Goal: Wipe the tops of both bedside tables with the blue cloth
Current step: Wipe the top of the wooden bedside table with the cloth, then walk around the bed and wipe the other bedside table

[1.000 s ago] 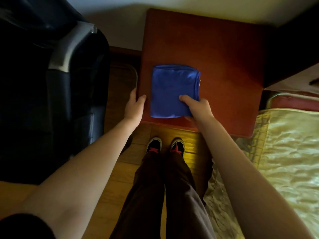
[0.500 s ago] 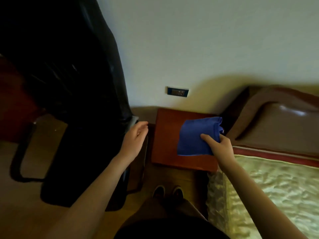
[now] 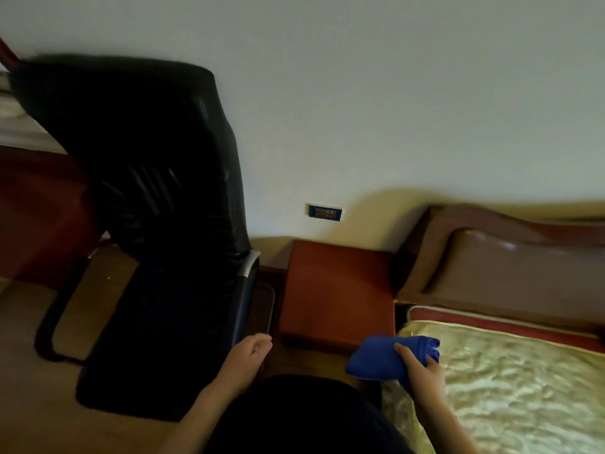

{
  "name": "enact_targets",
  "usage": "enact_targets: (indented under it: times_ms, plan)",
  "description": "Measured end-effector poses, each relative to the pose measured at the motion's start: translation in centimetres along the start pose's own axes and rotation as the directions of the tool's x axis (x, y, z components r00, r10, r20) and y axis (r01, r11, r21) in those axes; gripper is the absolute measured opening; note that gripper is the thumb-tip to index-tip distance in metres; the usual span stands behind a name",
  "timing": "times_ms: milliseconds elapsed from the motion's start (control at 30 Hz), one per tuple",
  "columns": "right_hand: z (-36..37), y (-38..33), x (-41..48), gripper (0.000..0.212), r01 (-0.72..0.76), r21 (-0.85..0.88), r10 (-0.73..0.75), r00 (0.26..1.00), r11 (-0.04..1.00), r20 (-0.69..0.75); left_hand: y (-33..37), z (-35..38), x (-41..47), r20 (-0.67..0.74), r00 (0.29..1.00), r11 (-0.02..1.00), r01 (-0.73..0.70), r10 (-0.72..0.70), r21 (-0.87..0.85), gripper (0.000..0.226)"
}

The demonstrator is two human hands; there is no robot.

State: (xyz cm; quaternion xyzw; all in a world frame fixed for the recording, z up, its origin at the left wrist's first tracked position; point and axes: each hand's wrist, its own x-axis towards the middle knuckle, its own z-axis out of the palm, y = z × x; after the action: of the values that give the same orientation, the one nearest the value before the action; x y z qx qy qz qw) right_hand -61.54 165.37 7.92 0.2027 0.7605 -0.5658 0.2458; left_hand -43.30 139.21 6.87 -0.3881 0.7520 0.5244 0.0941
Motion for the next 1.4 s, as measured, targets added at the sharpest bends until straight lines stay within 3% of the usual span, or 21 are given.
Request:
enact_targets:
  times_ms: [133,300,400,533,633,733,900,1167,1400]
  plan:
    - [0.1,1.6,-1.7,0.026,-0.038,0.091,0.045,0.997,0.995,-0.07,-0.3,-1.8,1.4,0.069,0.998,0.998,-0.015,0.011,0.058,0.011]
    - [1.0,0.4,-6.2,0.005,0.041,0.242,0.004,0.983,0.969,-0.181,2.8,-3.7,5.8,0.233,0.961,0.967,-0.192,0.15,0.169,0.02]
    - [1.3,0.5,-9.4,0.005,0.089,0.336,0.021,0.95,0.938,-0.311,6.0,-3.3,8.3,0.407,0.882,0.905,-0.353,0.237,0.237,0.023]
    - [1.6,3.1,-14.5,0.008,0.133,0.467,0.116,0.877,0.874,-0.467,10.1,-1.3,9.3,0.603,0.717,0.771,-0.585,0.349,0.25,0.025]
    - [1.7,6.4,-19.0,0.013,0.177,0.534,0.205,0.789,0.827,-0.579,11.2,1.0,8.1,0.713,0.595,0.677,-0.699,0.37,0.232,0.029]
    - [2.6,10.4,-24.2,0.005,0.211,0.586,0.315,0.677,0.782,-0.665,10.0,3.9,5.8,0.819,0.467,0.582,-0.785,0.333,0.212,0.029]
    - [6.7,18.7,-33.1,0.006,0.264,0.688,0.533,0.468,0.677,-0.704,4.5,8.0,0.2,0.972,0.212,0.418,-0.896,0.105,0.151,0.025]
    - [18.0,29.7,-46.2,0.033,0.461,0.78,0.843,0.116,0.423,-0.525,-3.7,11.2,-11.2,0.974,-0.131,0.21,-0.973,-0.184,-0.092,0.022]
    - [29.5,36.4,-57.7,0.043,0.681,0.677,0.951,-0.095,0.278,-0.294,-13.6,10.1,-25.0,0.865,-0.344,0.18,-0.938,-0.364,-0.297,0.014]
